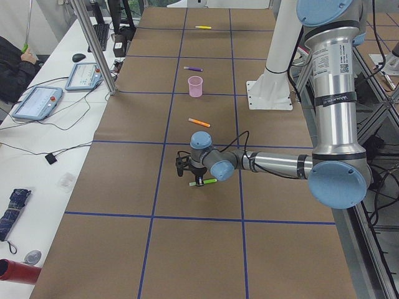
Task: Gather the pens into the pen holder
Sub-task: 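Lift the green marker upright with the left gripper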
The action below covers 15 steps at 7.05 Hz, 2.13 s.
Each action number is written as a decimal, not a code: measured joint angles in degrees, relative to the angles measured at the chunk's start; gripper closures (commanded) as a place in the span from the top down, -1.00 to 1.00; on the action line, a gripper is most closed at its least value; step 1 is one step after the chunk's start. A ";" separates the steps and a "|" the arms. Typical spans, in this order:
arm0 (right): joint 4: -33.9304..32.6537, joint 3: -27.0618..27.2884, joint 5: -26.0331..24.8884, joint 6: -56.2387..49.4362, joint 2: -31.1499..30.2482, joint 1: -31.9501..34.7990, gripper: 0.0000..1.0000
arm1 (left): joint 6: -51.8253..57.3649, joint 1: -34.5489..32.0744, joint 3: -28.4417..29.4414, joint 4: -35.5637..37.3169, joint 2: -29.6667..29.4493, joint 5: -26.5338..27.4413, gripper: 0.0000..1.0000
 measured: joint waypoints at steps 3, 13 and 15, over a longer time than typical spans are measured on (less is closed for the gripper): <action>-0.14 -0.03 -0.20 0.11 1.93 -0.74 0.99 | 3.74 -4.87 -8.49 0.19 -0.67 2.77 -1.00; 26.39 -25.56 -0.27 3.83 2.83 -11.71 0.98 | 7.66 -9.98 -10.36 12.35 -22.94 9.63 -1.00; 26.47 -26.68 -0.63 4.87 3.58 -13.79 0.98 | 7.35 -9.21 -10.36 12.36 -24.19 12.06 -1.00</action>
